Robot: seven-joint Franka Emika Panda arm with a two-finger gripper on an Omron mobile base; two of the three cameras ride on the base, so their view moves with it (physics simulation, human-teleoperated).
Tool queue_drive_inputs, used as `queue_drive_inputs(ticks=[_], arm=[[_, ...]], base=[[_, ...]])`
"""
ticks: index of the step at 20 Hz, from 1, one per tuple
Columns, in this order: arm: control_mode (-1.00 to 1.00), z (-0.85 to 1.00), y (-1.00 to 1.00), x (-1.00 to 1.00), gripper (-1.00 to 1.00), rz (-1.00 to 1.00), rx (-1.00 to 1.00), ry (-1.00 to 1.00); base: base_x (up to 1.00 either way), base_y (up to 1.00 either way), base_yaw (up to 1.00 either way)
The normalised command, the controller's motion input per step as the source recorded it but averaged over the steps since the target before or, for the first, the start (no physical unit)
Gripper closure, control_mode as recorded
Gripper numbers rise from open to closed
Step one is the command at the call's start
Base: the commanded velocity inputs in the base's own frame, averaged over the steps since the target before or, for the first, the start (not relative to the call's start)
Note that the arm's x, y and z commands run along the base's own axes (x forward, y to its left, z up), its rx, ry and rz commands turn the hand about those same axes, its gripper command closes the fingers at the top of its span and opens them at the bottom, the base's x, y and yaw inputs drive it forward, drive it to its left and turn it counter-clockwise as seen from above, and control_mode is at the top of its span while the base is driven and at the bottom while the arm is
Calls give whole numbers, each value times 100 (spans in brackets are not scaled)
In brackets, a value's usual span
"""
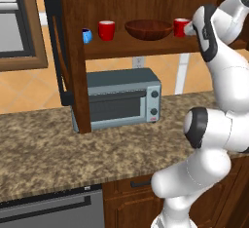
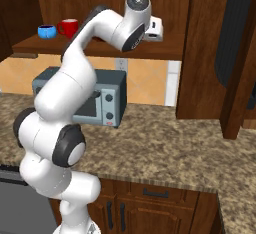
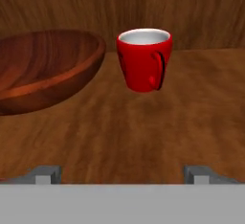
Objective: Gather all objects into one cabinet and sort the glasses and bowls to opposite sides.
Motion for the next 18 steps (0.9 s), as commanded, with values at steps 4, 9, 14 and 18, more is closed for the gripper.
queue_drive_inputs(ticks=[4, 9, 14, 18], arm=[[-100, 0, -40, 17, -100, -1, 8, -11], [-100, 0, -42, 32, -100, 0, 9, -1], [-100, 0, -10, 22, -100, 0, 4, 0], [-100, 0, 0, 29, -100, 0, 1, 0]], base=[[0, 0, 0], [0, 0, 0], [0, 0, 0], [0, 0, 0]])
